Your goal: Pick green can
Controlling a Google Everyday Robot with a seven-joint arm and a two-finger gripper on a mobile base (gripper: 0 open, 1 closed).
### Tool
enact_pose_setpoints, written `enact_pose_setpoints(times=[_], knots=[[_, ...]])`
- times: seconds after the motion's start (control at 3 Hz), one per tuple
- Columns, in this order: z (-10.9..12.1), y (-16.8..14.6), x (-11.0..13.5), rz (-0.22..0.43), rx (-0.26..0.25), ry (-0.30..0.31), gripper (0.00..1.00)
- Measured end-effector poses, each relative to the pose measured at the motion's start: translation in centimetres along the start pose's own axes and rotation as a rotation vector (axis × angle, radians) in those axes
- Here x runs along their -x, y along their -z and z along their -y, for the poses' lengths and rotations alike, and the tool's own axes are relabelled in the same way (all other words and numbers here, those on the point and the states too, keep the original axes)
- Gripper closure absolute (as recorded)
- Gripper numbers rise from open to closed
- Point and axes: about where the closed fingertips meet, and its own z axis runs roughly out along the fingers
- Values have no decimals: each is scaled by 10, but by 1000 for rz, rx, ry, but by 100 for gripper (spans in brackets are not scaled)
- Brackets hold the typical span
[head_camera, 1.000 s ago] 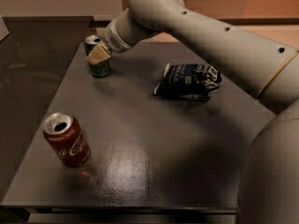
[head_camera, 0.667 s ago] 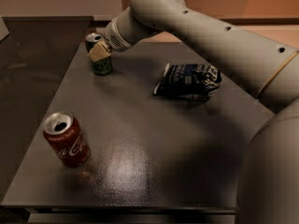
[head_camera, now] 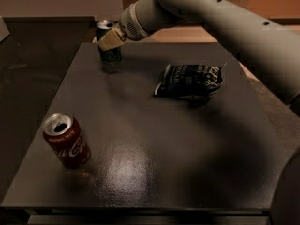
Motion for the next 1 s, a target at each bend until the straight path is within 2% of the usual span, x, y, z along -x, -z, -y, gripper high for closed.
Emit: enact_pose_setpoints(times=[0.33,0.67,1.0], knots=[[1,41,11,17,8,20,100],[-3,80,27,29,16,78,100],[-7,103,33,50,42,129,100]])
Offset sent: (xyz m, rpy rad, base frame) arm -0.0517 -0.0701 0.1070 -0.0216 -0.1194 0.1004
